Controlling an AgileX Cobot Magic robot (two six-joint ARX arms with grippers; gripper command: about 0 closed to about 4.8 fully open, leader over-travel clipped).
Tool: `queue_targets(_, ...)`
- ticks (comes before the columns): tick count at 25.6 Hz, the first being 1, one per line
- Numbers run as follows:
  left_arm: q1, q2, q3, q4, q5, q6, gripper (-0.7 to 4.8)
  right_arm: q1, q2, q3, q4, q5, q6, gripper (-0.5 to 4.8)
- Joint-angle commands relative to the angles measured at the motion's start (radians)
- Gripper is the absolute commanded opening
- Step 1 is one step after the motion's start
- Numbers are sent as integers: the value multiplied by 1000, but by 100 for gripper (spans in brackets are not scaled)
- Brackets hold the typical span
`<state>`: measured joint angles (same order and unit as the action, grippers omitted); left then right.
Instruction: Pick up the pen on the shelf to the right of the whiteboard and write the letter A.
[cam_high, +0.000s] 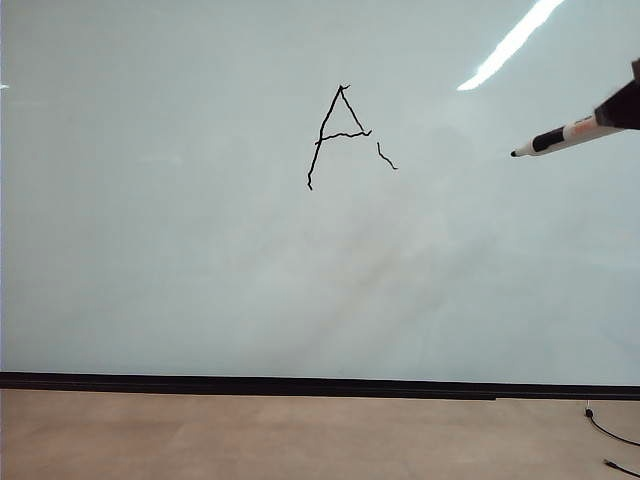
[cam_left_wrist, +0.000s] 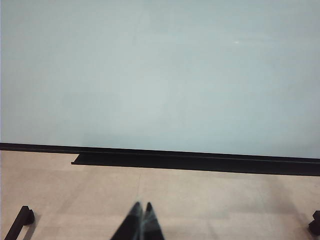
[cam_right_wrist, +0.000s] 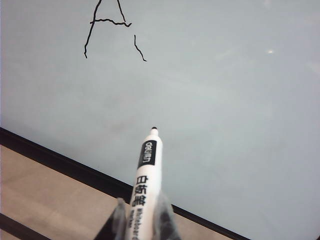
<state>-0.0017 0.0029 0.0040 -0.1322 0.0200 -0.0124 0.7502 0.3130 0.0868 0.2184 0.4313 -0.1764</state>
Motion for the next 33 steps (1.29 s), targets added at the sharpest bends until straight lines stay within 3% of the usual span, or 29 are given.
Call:
queue_targets(1, 0, 0, 3, 6, 3, 5, -4, 0, -59, -36, -9, 21, 21, -5)
queue_targets(6, 0, 0, 3, 6, 3, 5, -4, -1, -137, -84, -14, 23, 35, -5)
queue_targets(12, 0, 0, 3, 6, 3, 5, -5, -2, -266, -86, -205, 42, 42, -5)
queue_targets(18, 0, 0, 3, 6, 2, 5, -4, -8, -312, -86, -257, 48, 42, -5)
queue_targets(25, 0, 0, 3, 6, 3, 5, -5, -50, -312, -86, -269, 169, 43, -5)
queue_targets(28, 0, 0, 3, 6, 3, 5, -4, -122, -312, -86, -266, 125, 53, -5)
queue_targets(33, 0, 0, 3, 6, 3, 5, -5, -296, -312, -86, -255, -64, 69, -5)
